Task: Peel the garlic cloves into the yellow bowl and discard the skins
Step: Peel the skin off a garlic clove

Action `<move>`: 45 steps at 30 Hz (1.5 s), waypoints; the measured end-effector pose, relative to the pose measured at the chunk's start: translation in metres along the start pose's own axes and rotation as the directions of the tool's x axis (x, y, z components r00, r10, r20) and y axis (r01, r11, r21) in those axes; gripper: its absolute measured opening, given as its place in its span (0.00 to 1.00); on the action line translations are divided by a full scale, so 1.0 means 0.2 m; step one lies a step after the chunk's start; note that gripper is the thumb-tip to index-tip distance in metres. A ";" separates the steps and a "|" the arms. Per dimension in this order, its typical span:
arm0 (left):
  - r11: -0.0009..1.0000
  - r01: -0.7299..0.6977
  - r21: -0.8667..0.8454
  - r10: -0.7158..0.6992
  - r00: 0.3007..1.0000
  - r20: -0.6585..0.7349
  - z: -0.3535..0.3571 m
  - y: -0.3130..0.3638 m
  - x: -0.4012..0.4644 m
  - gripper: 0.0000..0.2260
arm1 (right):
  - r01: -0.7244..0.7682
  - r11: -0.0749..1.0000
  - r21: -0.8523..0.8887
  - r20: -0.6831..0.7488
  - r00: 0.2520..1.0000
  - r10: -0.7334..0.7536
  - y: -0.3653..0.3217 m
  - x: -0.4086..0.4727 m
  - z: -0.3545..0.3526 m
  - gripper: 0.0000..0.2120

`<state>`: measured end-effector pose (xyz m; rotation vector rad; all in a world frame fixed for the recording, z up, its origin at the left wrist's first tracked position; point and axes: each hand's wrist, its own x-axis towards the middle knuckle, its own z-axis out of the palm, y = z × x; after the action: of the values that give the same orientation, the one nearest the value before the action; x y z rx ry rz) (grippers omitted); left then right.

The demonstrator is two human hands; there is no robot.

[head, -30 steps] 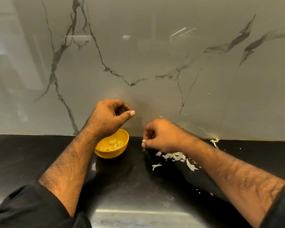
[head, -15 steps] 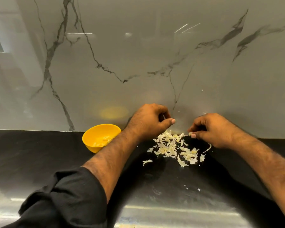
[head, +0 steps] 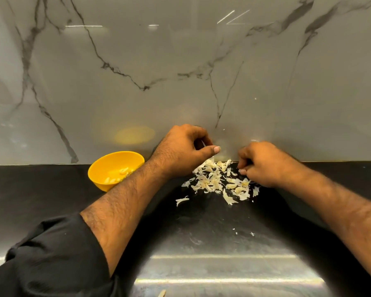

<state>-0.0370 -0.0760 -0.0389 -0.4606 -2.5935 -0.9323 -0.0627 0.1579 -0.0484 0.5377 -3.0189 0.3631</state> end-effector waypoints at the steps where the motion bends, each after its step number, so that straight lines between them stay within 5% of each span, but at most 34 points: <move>1: 1.000 0.004 -0.016 -0.004 1.000 0.002 0.00 0.00 0.00 0.09 | -0.020 0.999 -0.037 0.024 0.999 0.021 0.00 0.00 0.01 0.09; 5: 0.997 0.016 -0.075 -0.016 1.000 -0.001 0.00 -0.01 -0.01 0.08 | 0.009 0.948 0.319 -0.077 0.997 0.017 0.06 -0.01 -0.01 0.05; 8: 0.994 0.025 -0.106 -0.023 0.999 0.022 0.02 0.00 -0.01 0.06 | 0.058 0.628 0.776 -0.092 0.996 0.021 0.06 -0.03 -0.04 0.05; 10: 0.991 0.031 -0.132 -0.028 0.999 0.025 0.03 0.00 -0.01 0.05 | 0.057 0.450 0.891 -0.050 0.998 -0.029 0.05 -0.04 -0.05 0.08; 15: 0.954 0.052 -0.297 -0.027 0.996 0.085 0.03 0.01 -0.02 0.06 | 0.057 0.352 0.934 -0.031 0.996 -0.080 0.02 -0.05 -0.06 0.17; 31: 0.880 0.055 -0.473 0.028 0.986 0.167 0.02 0.04 -0.04 0.06 | 0.170 0.506 0.845 -0.136 0.985 -0.103 -0.01 -0.05 -0.04 0.12; 36: 0.870 0.076 -0.487 0.021 0.982 0.190 0.02 0.06 -0.05 0.05 | 0.165 0.480 0.861 -0.124 0.986 -0.116 0.00 -0.06 -0.03 0.12; 40: 0.876 0.090 -0.473 -0.024 0.989 0.145 0.03 0.07 -0.05 0.04 | 0.140 0.397 0.907 -0.105 0.989 -0.108 0.00 -0.04 -0.02 0.12; 45: 0.902 0.140 -0.407 -0.113 0.990 0.089 0.03 0.06 -0.05 0.04 | 0.099 0.147 0.984 -0.085 0.991 -0.099 0.02 -0.05 -0.07 0.10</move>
<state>-0.0243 -0.0651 -0.0404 -0.4348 -2.5002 -1.5499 -0.0538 0.1687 -0.0375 0.7089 -2.1682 2.4011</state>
